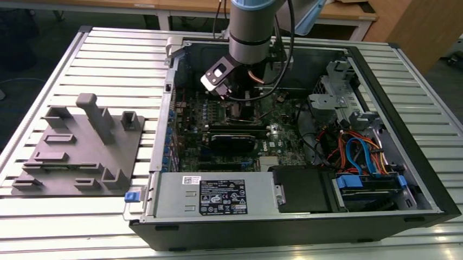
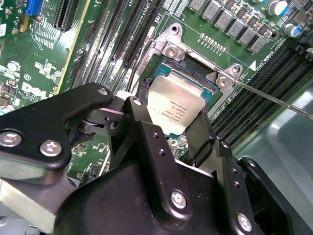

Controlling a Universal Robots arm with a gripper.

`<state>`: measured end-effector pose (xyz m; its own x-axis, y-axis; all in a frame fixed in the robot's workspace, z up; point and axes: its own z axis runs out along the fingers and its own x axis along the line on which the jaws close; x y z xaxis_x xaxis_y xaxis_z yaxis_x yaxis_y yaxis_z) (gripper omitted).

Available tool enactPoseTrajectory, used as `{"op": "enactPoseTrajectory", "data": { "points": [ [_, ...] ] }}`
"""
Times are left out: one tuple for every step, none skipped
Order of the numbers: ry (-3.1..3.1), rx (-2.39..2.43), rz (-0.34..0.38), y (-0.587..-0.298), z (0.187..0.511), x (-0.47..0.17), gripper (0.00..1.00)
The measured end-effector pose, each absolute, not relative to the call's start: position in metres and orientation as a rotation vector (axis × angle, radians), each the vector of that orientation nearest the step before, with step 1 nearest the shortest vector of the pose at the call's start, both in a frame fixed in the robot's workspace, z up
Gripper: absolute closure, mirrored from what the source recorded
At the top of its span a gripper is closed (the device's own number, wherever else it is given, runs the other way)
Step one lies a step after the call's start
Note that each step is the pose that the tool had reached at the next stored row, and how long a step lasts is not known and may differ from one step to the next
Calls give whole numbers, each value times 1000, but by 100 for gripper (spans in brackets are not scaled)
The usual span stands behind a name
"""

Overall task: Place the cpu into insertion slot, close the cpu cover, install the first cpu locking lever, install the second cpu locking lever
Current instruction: 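Place the cpu into insertion slot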

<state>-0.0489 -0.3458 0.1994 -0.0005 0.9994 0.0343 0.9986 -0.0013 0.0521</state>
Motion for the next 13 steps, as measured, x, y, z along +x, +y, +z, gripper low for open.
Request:
{"op": "enactPoseTrajectory", "data": {
  "points": [
    [2211,2212,96,-346,199,-49,46],
    [2211,2212,96,-346,198,-49,46],
    [2211,2212,96,-345,197,-49,46],
    [2211,2212,96,-345,197,-49,46],
    [2211,2212,96,-345,196,-49,46],
    [2211,2212,96,-345,195,-49,46],
    [2211,2212,96,-345,195,-49,46],
    [2211,2212,96,-345,195,-49,46],
    [2211,2212,96,-345,194,-49,46],
    [2211,2212,95,-344,194,-49,46],
    [2211,2212,95,-344,194,-49,46],
    [2211,2212,96,-344,193,-49,46],
    [2211,2212,96,-344,193,-49,46]
  ]
}}
